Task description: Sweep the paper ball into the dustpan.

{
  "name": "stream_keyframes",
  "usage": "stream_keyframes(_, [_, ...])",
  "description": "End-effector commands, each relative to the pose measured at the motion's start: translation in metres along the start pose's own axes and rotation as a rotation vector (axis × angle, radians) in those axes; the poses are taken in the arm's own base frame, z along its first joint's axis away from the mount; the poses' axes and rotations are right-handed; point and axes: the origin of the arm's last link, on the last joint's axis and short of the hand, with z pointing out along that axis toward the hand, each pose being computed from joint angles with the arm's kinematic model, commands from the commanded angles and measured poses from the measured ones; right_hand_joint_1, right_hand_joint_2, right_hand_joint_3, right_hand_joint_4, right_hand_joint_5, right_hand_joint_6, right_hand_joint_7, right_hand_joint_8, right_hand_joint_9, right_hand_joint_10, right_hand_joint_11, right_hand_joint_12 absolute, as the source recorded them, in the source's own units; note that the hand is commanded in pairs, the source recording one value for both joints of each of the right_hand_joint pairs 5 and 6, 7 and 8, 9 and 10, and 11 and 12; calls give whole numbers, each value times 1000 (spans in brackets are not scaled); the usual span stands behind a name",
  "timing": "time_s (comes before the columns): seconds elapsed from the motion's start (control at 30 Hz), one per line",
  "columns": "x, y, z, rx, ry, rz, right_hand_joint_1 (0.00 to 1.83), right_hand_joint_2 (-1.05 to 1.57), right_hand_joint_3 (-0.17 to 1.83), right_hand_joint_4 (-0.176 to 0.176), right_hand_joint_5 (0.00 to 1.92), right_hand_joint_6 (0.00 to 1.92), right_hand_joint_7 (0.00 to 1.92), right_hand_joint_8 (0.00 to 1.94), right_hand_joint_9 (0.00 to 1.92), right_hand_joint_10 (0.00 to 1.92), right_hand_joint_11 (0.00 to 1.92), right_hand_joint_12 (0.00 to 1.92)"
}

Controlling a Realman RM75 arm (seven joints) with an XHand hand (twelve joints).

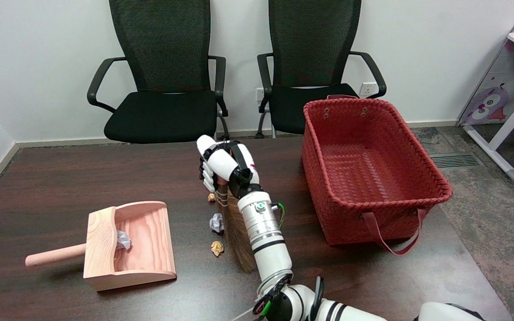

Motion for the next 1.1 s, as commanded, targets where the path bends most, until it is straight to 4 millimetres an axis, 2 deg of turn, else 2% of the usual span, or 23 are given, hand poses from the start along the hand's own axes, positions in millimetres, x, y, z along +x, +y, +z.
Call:
stream_keyframes(0.03, [4,-6,4,34,35,215,726,1571,1833,49,1920,1920,1920,1920,1920,1920,1920,1920])
stream_keyframes(0.7, [12,-5,5,34,56,320,711,1567,1833,41,1920,1920,1920,1920,1920,1920,1920,1920])
stream_keyframes(0.9, [13,-3,7,33,61,450,710,1549,1833,39,1920,1920,1920,1920,1920,1920,1920,1920])
stream_keyframes(1.1, [15,-6,9,44,58,474,712,1522,1833,37,1920,1920,1920,1920,1920,1920,1920,1920])
